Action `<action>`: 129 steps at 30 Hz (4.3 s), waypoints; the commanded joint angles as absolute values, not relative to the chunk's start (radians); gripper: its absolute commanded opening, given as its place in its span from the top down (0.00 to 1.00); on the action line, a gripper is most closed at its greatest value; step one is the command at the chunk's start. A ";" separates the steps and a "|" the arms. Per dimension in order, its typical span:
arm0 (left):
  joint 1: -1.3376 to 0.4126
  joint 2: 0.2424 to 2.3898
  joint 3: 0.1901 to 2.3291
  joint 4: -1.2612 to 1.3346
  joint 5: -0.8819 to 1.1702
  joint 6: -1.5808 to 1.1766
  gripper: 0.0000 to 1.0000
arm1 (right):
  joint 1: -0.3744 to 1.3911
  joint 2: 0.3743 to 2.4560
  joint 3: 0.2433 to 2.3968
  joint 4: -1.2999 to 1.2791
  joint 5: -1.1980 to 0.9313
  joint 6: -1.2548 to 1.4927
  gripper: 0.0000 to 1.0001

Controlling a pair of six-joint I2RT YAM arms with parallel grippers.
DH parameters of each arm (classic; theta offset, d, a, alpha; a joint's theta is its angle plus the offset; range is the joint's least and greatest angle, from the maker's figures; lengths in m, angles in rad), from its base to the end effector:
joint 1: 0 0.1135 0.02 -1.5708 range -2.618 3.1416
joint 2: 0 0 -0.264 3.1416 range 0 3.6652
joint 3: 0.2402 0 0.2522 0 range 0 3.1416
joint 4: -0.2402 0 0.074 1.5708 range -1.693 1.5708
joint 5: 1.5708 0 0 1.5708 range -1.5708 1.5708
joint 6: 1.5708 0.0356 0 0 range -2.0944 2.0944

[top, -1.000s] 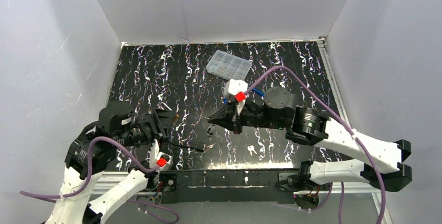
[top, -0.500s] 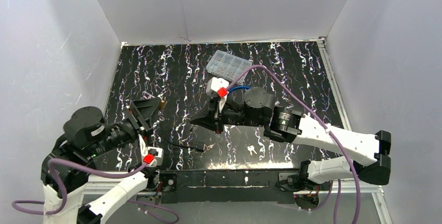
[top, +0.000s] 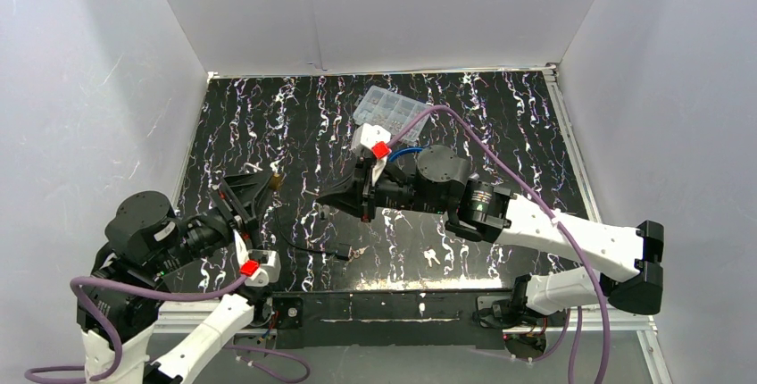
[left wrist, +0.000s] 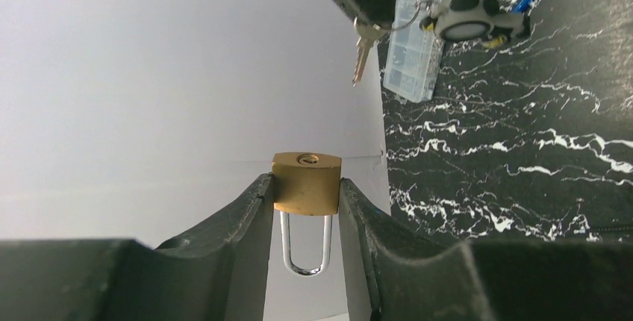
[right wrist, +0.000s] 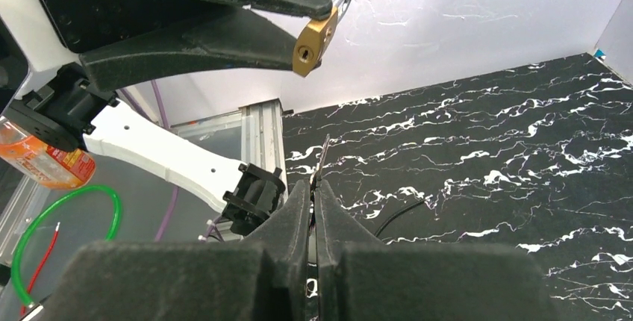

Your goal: Unlock with the key

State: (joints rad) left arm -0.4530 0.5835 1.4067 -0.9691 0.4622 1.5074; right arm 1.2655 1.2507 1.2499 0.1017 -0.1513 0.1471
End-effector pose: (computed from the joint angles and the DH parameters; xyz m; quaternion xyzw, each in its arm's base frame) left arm 0.0173 -0.0261 0.4640 0.6952 0.2858 0.1703 0.6371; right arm 0.0822 0.2788 0.4349 -0.4022 0.5370 0.5187 0.5299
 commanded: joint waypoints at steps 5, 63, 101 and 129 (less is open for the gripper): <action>-0.445 0.582 1.396 -0.938 0.572 1.471 1.00 | 1.293 1.253 1.329 0.176 -0.107 0.146 0.99; -0.445 0.551 1.329 -0.997 0.583 1.776 1.00 | 1.318 1.453 1.580 0.012 -0.073 0.255 0.99; -0.445 0.625 1.393 -0.868 0.719 1.625 1.00 | 1.317 1.576 1.576 0.177 -0.005 0.188 0.99; -0.445 0.896 1.824 -1.344 0.801 1.098 0.02 | 1.277 1.099 1.033 0.486 -0.132 0.046 0.99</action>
State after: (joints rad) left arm -0.4427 0.7815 1.7576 -1.1969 0.7528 1.3586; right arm 1.2827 1.1656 1.0153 0.4248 -0.0906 0.0971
